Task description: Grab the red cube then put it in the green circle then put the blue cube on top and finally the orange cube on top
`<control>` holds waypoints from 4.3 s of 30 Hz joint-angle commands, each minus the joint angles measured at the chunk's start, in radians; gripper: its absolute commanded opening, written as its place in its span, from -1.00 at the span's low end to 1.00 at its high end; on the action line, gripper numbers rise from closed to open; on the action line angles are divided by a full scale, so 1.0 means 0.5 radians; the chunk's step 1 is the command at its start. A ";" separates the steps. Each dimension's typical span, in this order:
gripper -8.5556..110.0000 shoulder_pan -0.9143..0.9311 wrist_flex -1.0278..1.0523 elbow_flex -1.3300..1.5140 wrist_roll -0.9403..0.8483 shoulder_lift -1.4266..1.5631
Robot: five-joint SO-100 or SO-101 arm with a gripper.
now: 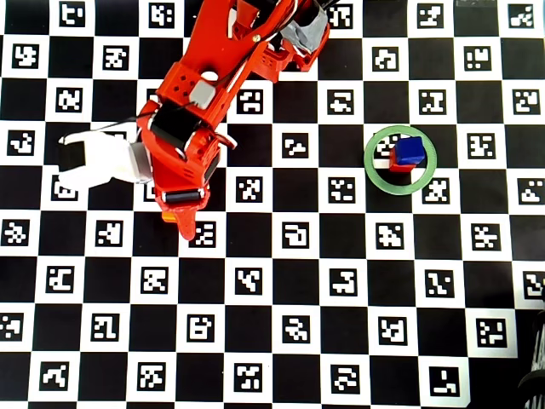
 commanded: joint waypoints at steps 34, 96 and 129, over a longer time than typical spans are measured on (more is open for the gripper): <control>-0.17 0.095 -0.580 0.270 -0.107 -0.359; -0.43 0.031 -0.617 0.052 0.482 -0.479; -0.95 -0.196 0.712 -0.773 1.046 0.166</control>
